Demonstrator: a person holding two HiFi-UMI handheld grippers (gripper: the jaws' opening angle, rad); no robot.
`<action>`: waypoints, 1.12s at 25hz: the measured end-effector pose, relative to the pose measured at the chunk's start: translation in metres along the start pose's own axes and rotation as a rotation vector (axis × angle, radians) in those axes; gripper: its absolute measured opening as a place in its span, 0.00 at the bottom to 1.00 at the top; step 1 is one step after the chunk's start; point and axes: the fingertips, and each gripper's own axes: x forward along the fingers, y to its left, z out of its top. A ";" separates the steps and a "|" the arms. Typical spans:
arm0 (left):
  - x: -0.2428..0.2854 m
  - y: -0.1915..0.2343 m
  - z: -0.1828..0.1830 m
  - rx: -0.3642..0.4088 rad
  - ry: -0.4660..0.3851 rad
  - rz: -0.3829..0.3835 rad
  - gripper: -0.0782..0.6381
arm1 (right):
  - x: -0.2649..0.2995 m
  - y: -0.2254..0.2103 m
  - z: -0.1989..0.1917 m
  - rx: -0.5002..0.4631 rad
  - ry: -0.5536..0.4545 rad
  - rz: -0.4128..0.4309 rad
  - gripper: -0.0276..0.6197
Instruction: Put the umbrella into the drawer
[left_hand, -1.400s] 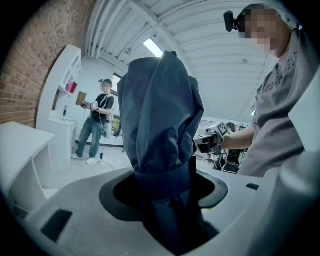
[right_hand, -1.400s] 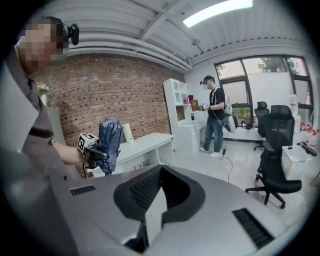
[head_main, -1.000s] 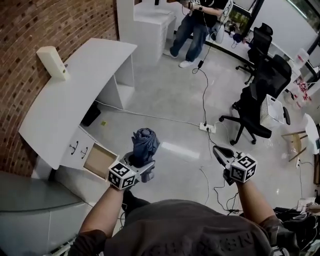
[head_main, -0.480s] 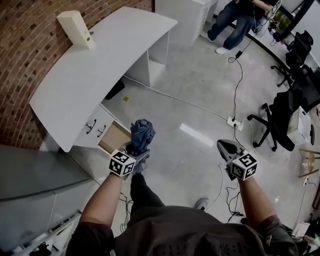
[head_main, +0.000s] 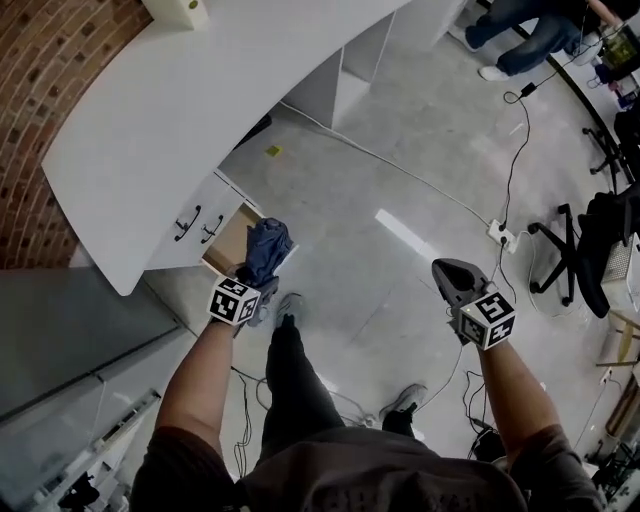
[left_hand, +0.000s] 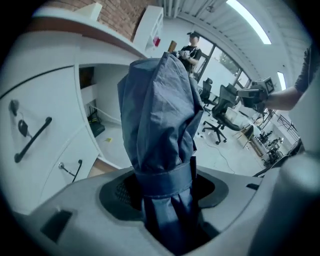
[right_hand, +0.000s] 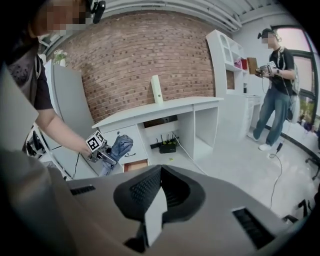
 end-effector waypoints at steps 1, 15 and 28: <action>0.007 0.014 -0.011 -0.002 0.023 0.009 0.46 | 0.016 0.002 -0.003 -0.004 0.005 0.012 0.03; 0.090 0.140 -0.127 -0.193 0.187 0.089 0.46 | 0.169 0.023 -0.067 -0.020 0.065 0.130 0.03; 0.173 0.221 -0.181 -0.266 0.292 0.127 0.46 | 0.272 0.028 -0.135 -0.010 0.079 0.169 0.03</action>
